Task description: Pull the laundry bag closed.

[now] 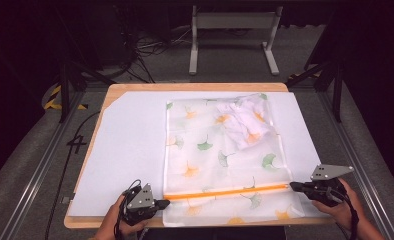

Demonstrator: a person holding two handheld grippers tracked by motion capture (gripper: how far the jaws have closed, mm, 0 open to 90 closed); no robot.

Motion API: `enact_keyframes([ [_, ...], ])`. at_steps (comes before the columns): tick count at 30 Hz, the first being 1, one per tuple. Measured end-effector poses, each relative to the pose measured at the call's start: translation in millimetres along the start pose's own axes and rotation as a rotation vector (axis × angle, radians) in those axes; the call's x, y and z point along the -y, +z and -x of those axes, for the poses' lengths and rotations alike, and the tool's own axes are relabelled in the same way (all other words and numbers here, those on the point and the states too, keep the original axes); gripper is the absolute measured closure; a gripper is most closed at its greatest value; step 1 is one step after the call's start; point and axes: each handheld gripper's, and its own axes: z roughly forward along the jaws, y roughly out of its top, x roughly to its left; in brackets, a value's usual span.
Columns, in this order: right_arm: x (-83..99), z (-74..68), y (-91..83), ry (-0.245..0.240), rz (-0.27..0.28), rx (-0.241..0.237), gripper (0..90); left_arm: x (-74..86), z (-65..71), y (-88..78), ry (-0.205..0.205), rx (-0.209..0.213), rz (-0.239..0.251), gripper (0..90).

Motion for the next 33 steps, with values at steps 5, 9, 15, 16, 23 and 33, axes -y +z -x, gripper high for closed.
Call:
enact_keyframes([
  [5, 2.3, -1.1, -1.2, -0.001, 0.017, -0.008, 90.0, 0.2, 0.1, 0.0, 0.005, -0.004, 0.005, 90.0],
  [9, 0.5, -2.6, -1.5, -0.019, 0.044, -0.017, 90.0, 1.7, 0.5, -1.1, 0.004, -0.006, 0.021, 90.0],
  [15, -6.5, -8.1, -5.6, -0.023, 0.092, -0.028, 85.8, 1.5, -2.0, -14.9, -0.011, -0.028, 0.084, 90.0],
  [16, -7.0, -7.7, -7.2, -0.019, 0.109, -0.043, 84.7, 2.1, -3.1, -18.0, -0.011, -0.036, 0.093, 90.0],
  [23, -10.8, -10.7, -16.3, -0.05, 0.148, 0.023, 73.2, 7.9, -12.2, -36.5, -0.022, -0.127, 0.118, 86.2],
  [33, -5.8, -2.5, -21.3, -0.049, 0.209, 0.159, 70.4, 13.0, -25.5, -53.1, -0.042, -0.224, 0.13, 82.4],
])
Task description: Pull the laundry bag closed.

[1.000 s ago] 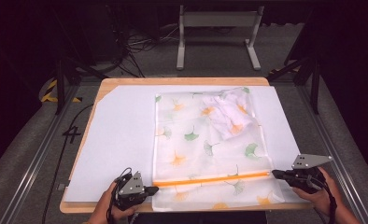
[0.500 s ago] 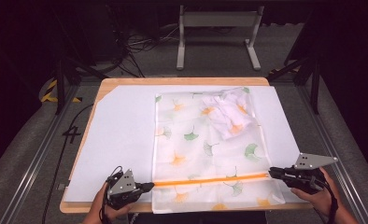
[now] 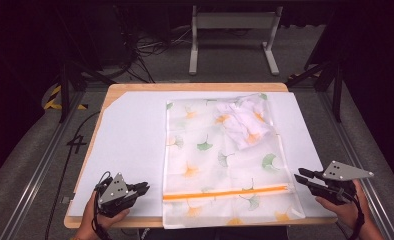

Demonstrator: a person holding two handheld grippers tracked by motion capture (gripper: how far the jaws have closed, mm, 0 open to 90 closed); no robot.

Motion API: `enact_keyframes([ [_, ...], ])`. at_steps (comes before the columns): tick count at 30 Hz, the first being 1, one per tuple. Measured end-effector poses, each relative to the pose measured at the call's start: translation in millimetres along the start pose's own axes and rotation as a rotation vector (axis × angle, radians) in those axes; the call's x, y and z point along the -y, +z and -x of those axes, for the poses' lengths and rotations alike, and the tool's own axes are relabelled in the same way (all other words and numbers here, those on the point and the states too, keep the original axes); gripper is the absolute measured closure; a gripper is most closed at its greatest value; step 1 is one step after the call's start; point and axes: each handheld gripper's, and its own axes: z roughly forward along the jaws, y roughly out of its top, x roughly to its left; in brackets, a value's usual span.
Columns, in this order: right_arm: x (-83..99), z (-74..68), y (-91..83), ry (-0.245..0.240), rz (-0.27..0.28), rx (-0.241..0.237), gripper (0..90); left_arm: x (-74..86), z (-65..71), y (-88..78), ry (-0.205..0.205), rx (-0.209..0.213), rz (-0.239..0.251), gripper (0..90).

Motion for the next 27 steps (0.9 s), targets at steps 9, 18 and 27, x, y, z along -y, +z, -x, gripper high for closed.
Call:
enact_keyframes([
  [9, 1.3, 3.0, 0.5, 0.007, 0.017, 0.043, 66.2, 1.2, -11.2, -3.2, -0.017, -0.039, 0.007, 79.1],
  [18, 11.1, 14.4, 0.4, 0.074, 0.047, 0.105, 56.4, 3.5, -21.3, -6.6, -0.04, -0.083, 0.024, 67.6],
  [27, 24.3, 21.2, -1.0, 0.129, 0.053, 0.19, 45.1, 8.0, -32.4, -9.1, -0.068, -0.135, 0.032, 52.8],
])
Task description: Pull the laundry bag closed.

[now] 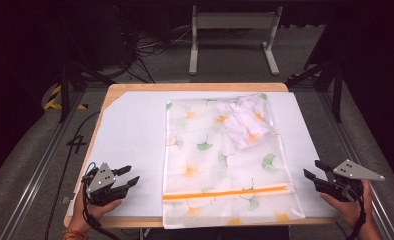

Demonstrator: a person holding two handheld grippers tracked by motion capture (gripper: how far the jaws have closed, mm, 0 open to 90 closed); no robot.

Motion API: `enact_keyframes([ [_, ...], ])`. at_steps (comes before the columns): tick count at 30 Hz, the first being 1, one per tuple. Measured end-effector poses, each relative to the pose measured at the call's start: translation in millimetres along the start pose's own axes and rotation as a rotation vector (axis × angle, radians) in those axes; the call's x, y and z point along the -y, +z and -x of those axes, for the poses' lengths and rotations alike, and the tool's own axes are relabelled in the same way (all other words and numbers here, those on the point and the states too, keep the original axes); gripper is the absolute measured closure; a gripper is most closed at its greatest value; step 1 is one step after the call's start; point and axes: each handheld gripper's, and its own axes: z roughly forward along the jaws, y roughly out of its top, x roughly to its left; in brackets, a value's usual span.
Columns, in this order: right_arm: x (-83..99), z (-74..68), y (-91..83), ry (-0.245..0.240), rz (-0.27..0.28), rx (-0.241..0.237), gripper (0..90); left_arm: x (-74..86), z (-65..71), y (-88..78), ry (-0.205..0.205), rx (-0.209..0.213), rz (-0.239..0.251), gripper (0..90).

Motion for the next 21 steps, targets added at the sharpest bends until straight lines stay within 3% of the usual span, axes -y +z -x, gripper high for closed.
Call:
enact_keyframes([
  [4, 6.8, 5.5, -3.0, 0.035, 0.013, 0.048, 36.0, 3.1, -5.5, 0.2, -0.017, -0.018, 0.001, 45.3],
  [11, 17.4, 8.6, -5.3, 0.064, 0.007, 0.099, 23.2, 7.0, -14.8, 0.9, -0.087, -0.08, 0.008, 21.4],
  [14, 21.4, 8.2, -3.5, 0.067, -0.01, 0.129, 20.3, 8.7, -17.1, 1.6, -0.111, -0.086, 0.011, 16.0],
  [17, 23.9, 8.3, -2.9, 0.084, -0.004, 0.128, 17.8, 9.8, -17.5, 1.3, -0.122, -0.1, 0.012, 11.8],
  [21, 24.0, 7.2, -2.0, 0.082, -0.009, 0.128, 17.7, 11.7, -17.7, 0.8, -0.149, -0.088, 0.011, 8.9],
])
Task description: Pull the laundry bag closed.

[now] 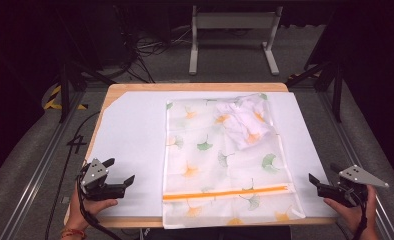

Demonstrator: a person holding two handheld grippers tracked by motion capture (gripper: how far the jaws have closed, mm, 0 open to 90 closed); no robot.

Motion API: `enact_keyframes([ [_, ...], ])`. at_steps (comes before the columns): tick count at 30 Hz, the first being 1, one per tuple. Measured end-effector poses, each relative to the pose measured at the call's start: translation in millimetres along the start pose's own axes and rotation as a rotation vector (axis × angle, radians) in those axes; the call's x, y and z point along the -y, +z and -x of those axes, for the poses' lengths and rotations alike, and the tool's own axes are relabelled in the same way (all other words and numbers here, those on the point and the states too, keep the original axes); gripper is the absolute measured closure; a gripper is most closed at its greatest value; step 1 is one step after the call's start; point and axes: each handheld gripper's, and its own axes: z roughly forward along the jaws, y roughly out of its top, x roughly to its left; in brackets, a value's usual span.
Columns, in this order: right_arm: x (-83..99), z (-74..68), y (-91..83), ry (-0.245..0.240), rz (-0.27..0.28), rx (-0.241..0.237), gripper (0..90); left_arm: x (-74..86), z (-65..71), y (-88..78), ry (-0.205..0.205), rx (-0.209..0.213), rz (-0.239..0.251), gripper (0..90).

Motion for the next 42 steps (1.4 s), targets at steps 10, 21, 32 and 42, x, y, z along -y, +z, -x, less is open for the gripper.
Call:
enact_keyframes([
  [10, -2.3, -7.1, 2.4, -0.017, -0.003, -0.01, 17.2, 6.9, -1.9, -4.0, -0.026, 0.006, 0.008, 8.0],
  [21, 1.6, -12.5, 7.5, -0.043, -0.033, -0.038, 17.3, 5.6, -1.5, -3.3, -0.023, -0.005, 0.001, 8.4],
  [32, 1.6, -13.6, 5.6, -0.038, -0.028, -0.038, 17.4, 4.3, 0.1, -0.8, -0.016, 0.01, -0.004, 8.7],
  [42, 2.1, -13.8, 3.1, -0.038, -0.007, -0.062, 20.2, 3.0, 0.6, 2.0, 0.004, 0.004, -0.012, 9.1],
])
